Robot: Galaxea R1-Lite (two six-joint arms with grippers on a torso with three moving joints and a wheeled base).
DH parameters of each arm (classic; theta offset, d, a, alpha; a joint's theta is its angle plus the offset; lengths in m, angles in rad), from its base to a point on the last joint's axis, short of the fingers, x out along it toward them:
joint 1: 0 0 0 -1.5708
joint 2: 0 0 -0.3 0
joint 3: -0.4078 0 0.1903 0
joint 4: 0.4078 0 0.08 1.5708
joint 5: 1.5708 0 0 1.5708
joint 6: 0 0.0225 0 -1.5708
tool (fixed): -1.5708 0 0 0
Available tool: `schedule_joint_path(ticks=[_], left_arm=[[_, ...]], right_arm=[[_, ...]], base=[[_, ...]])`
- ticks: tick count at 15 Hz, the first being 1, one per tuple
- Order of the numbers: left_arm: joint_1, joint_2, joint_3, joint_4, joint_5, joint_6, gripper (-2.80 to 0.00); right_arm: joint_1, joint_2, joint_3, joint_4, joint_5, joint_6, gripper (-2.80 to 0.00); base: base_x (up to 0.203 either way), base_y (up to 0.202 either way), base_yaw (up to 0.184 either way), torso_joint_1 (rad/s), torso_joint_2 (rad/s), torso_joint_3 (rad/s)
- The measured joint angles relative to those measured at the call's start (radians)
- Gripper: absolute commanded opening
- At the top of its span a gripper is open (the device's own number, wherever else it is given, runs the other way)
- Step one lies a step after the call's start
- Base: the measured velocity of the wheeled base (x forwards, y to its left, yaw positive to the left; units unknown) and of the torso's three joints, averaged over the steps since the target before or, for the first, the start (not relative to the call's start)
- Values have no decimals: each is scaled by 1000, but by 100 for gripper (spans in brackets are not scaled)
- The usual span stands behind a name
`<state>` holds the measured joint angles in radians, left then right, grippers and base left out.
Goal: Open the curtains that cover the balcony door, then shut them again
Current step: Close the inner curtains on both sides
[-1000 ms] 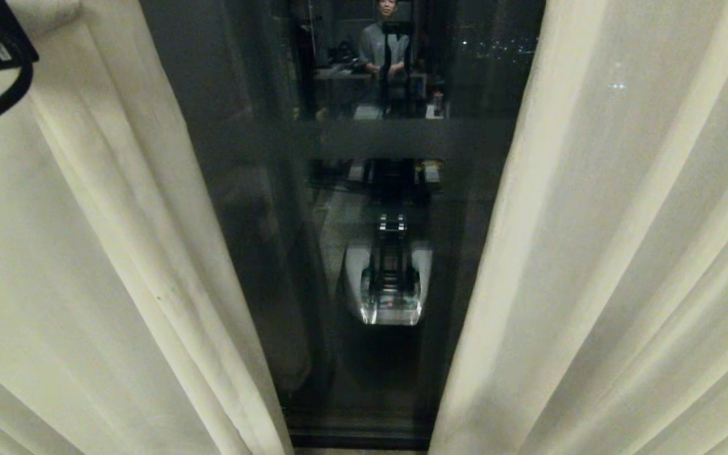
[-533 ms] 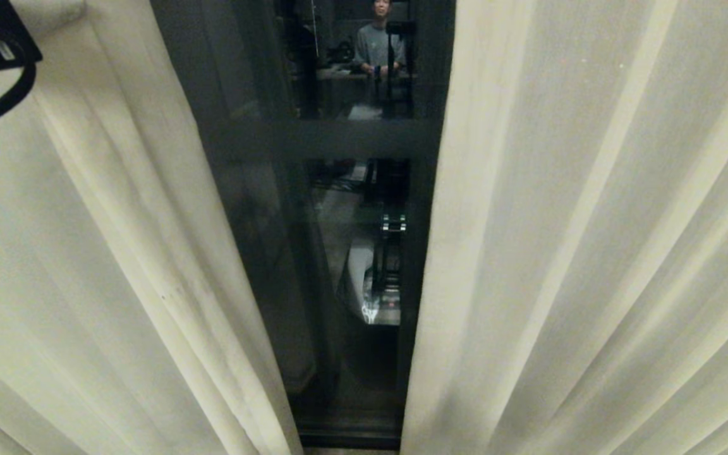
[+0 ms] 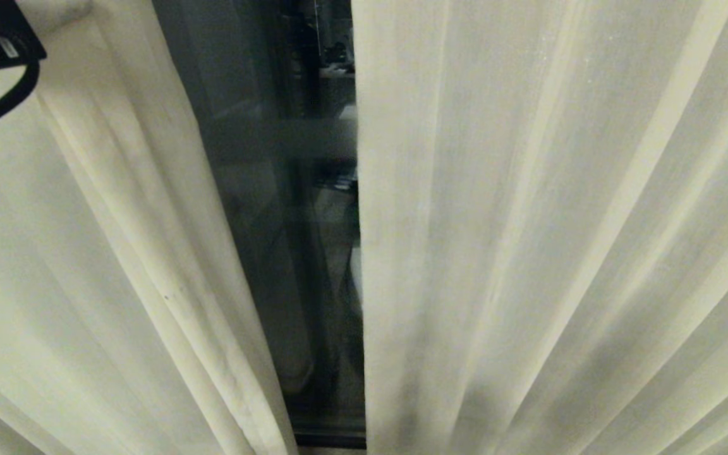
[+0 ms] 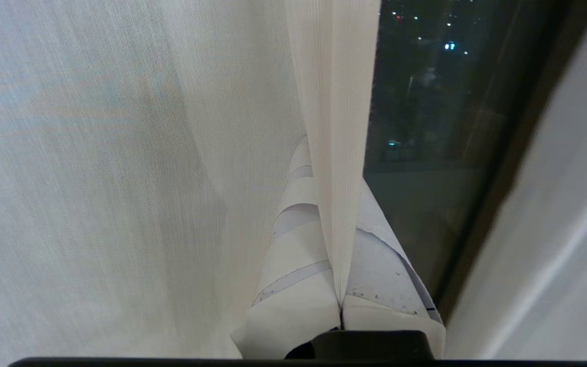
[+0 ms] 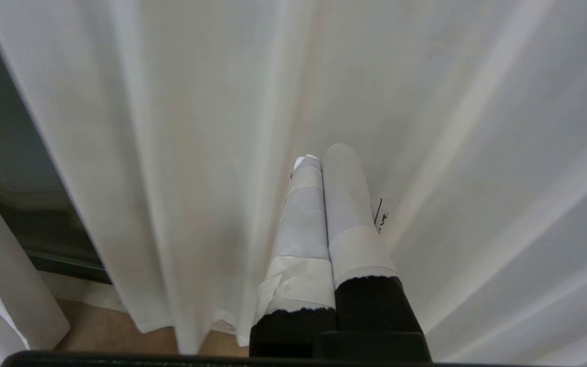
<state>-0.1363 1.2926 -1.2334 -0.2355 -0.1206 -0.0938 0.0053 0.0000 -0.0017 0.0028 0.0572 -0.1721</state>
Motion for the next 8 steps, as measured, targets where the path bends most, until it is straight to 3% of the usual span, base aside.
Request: schedule_joint_path(ticks=[8], left_arm=[[-53,-1,0,1,3,1,-280]], right_arm=[[0,0,0,0,0,0,-280]], base=[[0,-191,1,3,3,2]])
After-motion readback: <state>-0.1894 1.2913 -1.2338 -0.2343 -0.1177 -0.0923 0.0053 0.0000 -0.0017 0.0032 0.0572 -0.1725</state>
